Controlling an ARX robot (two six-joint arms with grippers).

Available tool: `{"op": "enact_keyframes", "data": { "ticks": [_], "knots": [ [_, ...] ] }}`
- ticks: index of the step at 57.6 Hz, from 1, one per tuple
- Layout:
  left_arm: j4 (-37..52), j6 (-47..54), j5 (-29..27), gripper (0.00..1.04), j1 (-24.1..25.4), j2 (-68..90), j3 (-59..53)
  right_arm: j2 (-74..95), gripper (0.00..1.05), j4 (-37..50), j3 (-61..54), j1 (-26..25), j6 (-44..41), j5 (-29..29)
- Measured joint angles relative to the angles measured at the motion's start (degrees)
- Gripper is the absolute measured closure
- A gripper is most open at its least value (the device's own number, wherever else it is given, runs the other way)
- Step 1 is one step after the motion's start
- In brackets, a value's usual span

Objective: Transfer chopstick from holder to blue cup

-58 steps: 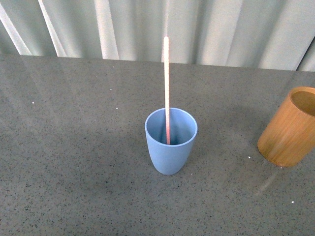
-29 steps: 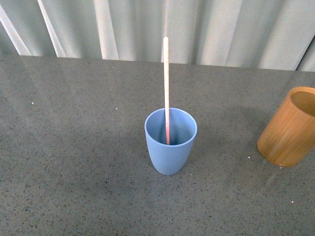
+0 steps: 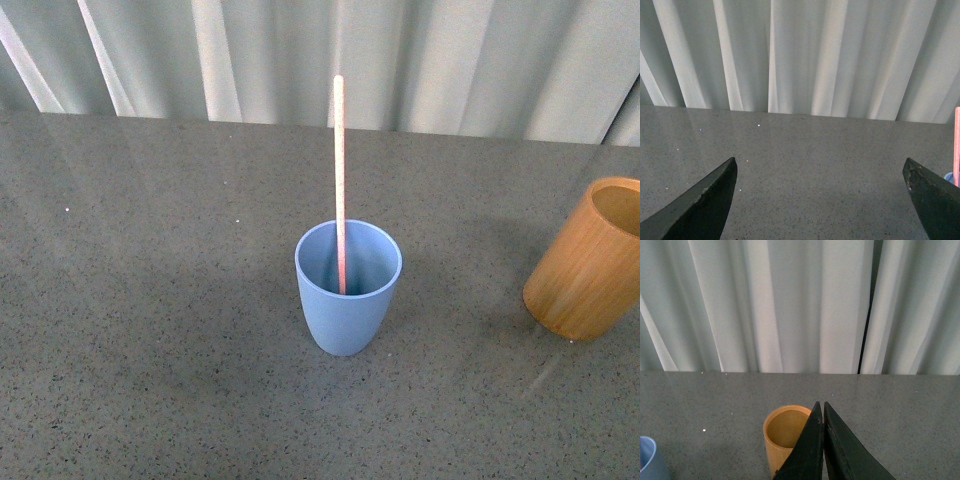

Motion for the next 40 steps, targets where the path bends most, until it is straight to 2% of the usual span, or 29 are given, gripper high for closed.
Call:
{"op": "enact_keyframes", "data": {
  "ticks": [40],
  "knots": [
    [0.0, 0.0, 0.0, 0.07, 0.0, 0.0, 0.0, -13.3, 1.04, -13.1, 0.0, 0.0, 0.0, 0.0]
  ]
}}
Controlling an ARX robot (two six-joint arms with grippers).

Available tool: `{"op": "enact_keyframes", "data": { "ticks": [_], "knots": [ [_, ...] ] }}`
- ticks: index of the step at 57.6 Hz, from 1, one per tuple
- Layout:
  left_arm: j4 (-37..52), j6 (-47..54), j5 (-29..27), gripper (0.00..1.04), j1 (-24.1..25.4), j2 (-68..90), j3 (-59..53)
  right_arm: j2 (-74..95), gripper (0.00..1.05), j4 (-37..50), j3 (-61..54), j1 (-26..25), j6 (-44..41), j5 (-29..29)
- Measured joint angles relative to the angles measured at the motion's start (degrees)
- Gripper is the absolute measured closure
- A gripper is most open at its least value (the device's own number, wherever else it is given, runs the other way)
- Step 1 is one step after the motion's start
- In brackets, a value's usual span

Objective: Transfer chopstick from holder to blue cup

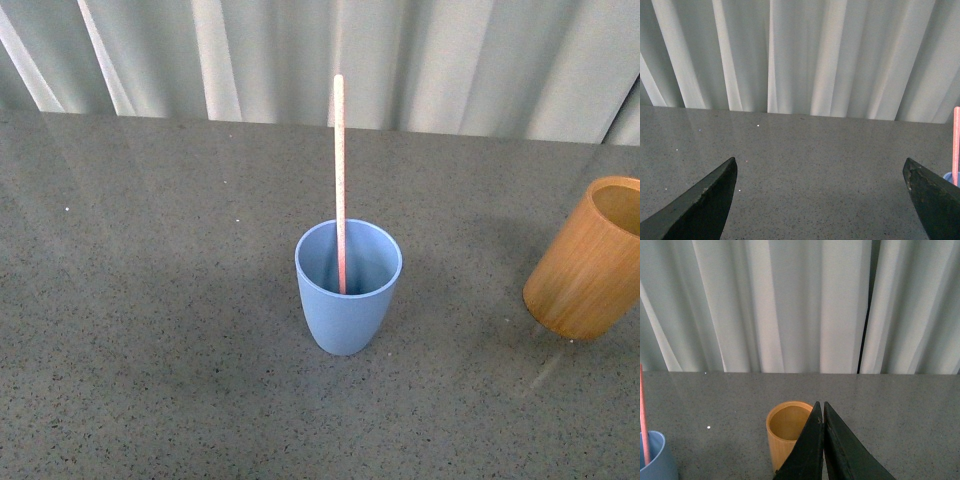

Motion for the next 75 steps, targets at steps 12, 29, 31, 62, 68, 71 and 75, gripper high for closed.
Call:
{"op": "enact_keyframes", "data": {
  "ticks": [12, 29, 31, 62, 68, 71, 75],
  "knots": [
    [0.0, 0.0, 0.0, 0.07, 0.0, 0.0, 0.0, -9.7, 1.04, -9.9, 0.0, 0.0, 0.0, 0.0],
    [0.0, 0.0, 0.0, 0.07, 0.0, 0.0, 0.0, -9.7, 0.91, -10.0, 0.0, 0.0, 0.0, 0.0],
    [0.0, 0.0, 0.0, 0.07, 0.0, 0.0, 0.0, -9.7, 0.85, -10.0, 0.0, 0.0, 0.0, 0.0],
    [0.0, 0.0, 0.0, 0.07, 0.0, 0.0, 0.0, -9.7, 0.10, -10.0, 0.0, 0.0, 0.0, 0.0],
    [0.0, 0.0, 0.0, 0.07, 0.0, 0.0, 0.0, -9.7, 0.10, -10.0, 0.0, 0.0, 0.1, 0.0],
    [0.0, 0.0, 0.0, 0.07, 0.0, 0.0, 0.0, -9.7, 0.10, -10.0, 0.0, 0.0, 0.0, 0.0],
    [0.0, 0.0, 0.0, 0.07, 0.0, 0.0, 0.0, -9.7, 0.10, -10.0, 0.0, 0.0, 0.0, 0.0]
  ]
}}
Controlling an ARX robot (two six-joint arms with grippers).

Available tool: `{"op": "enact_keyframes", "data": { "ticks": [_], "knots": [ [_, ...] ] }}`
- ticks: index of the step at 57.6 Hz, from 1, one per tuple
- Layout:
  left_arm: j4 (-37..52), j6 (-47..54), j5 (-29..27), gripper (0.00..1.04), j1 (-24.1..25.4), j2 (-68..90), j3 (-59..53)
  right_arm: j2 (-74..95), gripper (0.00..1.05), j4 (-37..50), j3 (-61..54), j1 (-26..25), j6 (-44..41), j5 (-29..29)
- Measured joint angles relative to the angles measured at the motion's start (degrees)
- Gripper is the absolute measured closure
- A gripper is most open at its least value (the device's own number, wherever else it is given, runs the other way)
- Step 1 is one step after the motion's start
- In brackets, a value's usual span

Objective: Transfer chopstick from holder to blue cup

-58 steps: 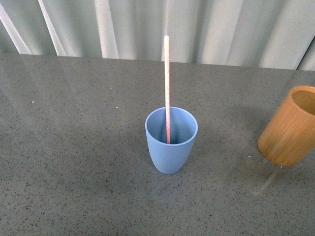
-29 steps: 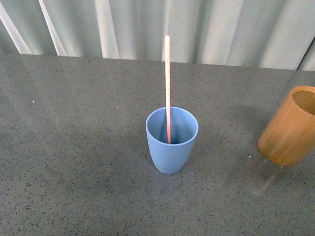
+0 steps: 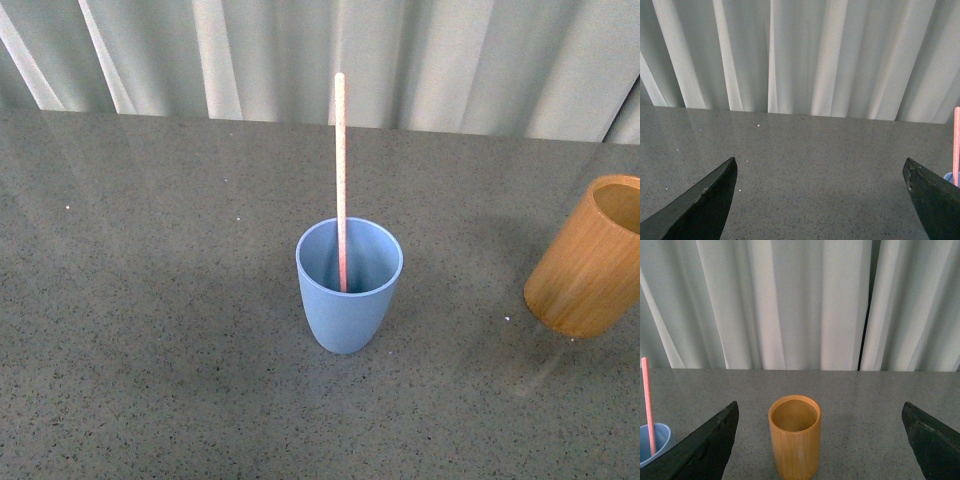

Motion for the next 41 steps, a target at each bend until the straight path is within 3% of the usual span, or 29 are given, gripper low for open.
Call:
{"op": "enact_keyframes", "data": {
  "ticks": [41],
  "knots": [
    [0.0, 0.0, 0.0, 0.07, 0.0, 0.0, 0.0, 0.0, 0.10, 0.0, 0.0, 0.0, 0.0, 0.0]
  ]
}}
